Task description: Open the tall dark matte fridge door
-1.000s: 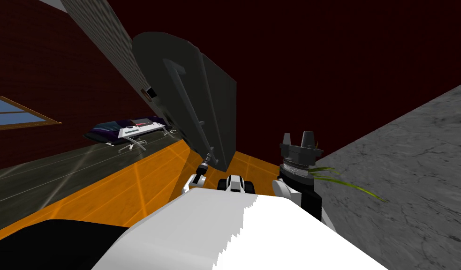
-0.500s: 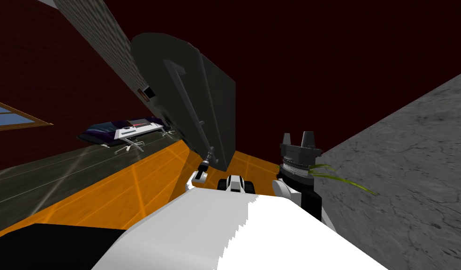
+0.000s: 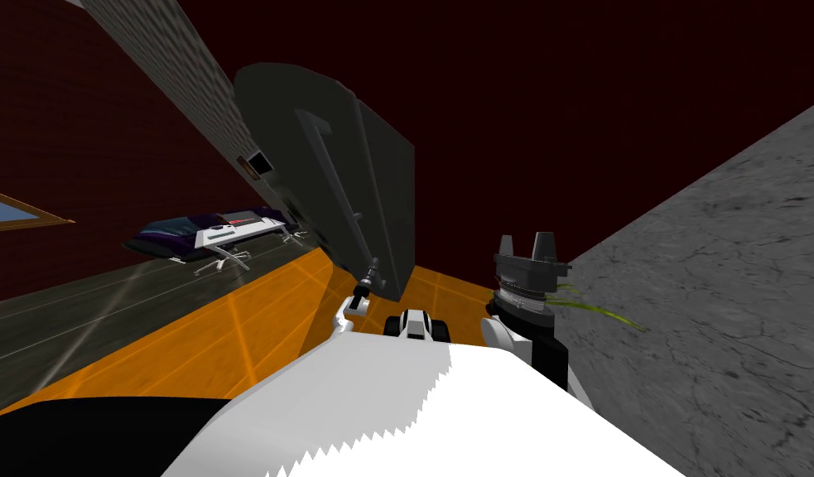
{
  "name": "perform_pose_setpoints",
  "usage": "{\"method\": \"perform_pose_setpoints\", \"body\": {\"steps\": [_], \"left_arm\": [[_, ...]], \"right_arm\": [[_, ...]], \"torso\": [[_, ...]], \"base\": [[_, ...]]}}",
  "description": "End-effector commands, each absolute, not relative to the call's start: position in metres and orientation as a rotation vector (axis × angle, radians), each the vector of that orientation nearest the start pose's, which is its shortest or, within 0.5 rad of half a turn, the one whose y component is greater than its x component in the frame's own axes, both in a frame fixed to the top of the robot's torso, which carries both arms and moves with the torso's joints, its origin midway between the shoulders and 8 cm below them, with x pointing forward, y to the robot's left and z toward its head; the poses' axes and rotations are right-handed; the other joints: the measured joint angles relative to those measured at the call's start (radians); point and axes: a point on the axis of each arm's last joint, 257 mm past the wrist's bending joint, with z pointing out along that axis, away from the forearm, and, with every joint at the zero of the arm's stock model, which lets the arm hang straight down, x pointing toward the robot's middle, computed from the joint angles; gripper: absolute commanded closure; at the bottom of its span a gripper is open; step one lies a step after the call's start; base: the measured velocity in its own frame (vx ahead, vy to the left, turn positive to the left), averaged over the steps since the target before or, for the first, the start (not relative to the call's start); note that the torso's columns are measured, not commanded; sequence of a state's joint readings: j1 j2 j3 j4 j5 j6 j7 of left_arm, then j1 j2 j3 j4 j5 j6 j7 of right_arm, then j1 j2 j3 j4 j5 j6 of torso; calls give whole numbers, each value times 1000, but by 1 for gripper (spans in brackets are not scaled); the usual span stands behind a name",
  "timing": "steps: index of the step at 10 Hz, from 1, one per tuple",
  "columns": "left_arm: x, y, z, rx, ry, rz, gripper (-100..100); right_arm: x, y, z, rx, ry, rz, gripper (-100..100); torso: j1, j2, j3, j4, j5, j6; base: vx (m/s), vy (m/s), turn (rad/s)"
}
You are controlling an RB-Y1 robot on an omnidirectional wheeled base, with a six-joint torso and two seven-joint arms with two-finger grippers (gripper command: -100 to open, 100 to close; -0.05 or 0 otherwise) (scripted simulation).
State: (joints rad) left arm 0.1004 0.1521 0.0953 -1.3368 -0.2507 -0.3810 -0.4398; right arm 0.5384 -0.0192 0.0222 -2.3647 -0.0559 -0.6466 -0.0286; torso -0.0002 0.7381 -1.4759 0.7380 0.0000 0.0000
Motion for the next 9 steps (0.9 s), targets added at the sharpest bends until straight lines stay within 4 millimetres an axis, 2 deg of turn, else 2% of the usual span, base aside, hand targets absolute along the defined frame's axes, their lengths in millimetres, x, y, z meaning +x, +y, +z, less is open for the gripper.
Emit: {"method": "perform_pose_setpoints", "body": {"steps": [1,8,9], "left_arm": [[478,315,-292,-562,1454,-573,100],[441,316,-296,-543,1464,-597,100],[446,320,-290,-532,1452,-586,100]], "right_arm": [[296,-273,74,530,449,1415,0],[296,-273,74,530,449,1415,0],[296,-273,74,530,449,1415,0]], "torso": [[0,-1,0,0,0,0],[-2,1,0,-4,3,1],[-3,2,0,-4,3,2]], "base": [[31,-24,74],[45,-17,46],[14,-2,16]]}}
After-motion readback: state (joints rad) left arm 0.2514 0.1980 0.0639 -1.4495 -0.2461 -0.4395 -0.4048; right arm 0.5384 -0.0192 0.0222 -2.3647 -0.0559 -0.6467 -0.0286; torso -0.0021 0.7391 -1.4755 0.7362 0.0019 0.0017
